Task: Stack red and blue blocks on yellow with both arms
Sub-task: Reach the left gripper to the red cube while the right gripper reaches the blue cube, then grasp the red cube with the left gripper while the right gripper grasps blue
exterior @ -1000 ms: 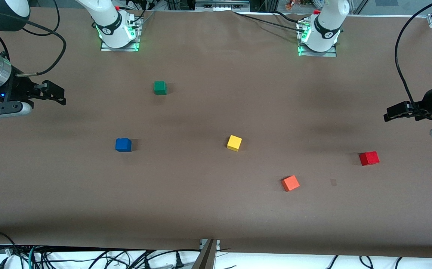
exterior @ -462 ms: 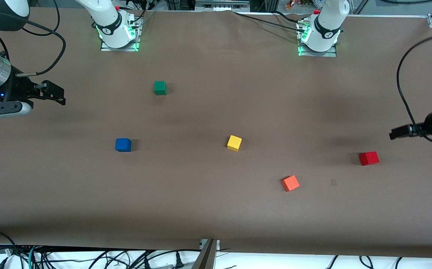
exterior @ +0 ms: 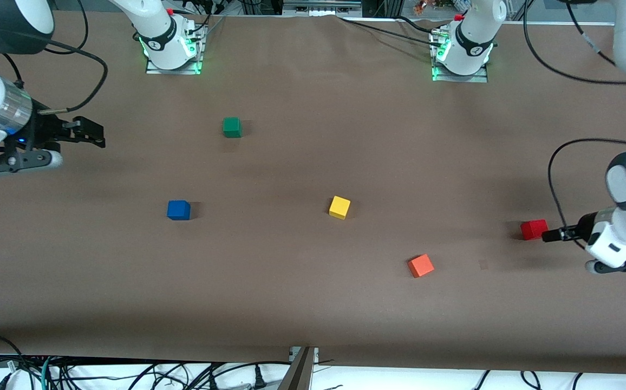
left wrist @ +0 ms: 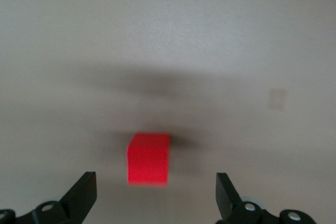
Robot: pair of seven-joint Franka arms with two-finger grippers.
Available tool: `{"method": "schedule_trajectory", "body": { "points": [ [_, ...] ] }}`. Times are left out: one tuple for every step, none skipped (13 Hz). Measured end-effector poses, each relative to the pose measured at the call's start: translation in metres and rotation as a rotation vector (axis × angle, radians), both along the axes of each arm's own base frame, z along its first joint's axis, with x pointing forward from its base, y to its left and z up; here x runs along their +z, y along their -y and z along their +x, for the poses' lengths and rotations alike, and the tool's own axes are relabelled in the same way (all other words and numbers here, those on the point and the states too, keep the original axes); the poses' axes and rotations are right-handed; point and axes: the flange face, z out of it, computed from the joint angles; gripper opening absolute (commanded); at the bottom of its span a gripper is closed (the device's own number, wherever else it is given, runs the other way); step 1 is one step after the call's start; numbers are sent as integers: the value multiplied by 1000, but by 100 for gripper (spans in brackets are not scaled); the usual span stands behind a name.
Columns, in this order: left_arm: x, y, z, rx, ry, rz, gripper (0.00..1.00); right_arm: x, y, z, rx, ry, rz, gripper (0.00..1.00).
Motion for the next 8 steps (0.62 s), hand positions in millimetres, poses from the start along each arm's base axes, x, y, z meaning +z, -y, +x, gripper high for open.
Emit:
{"method": "schedule_trajectory", "body": {
  "points": [
    [-18,0,-2,-1,16,0,100,-7,-7,1,10,-13,-2,100],
    [-32,1,-5,-3,30,-1,100,-16,-12,2,16,-28,-4,100],
    [-42,1,-9,-2,40,-1,100,-26,-14,5,19,-39,-6,100],
    [-50,-1,-14,2,43,-1,100,-36,-15,9,20,-44,-7,100],
    [-57,-5,-19,7,43,-2,100,-46,-18,11,23,-40,-7,100],
    [-63,-7,-23,9,42,-3,100,-59,-21,13,28,-30,-6,100],
    [-68,-10,-27,7,38,-5,100,-74,-23,14,30,-20,-5,100],
    [-72,-12,-31,7,33,-6,100,-93,-24,13,29,-10,-4,100]
  ]
}}
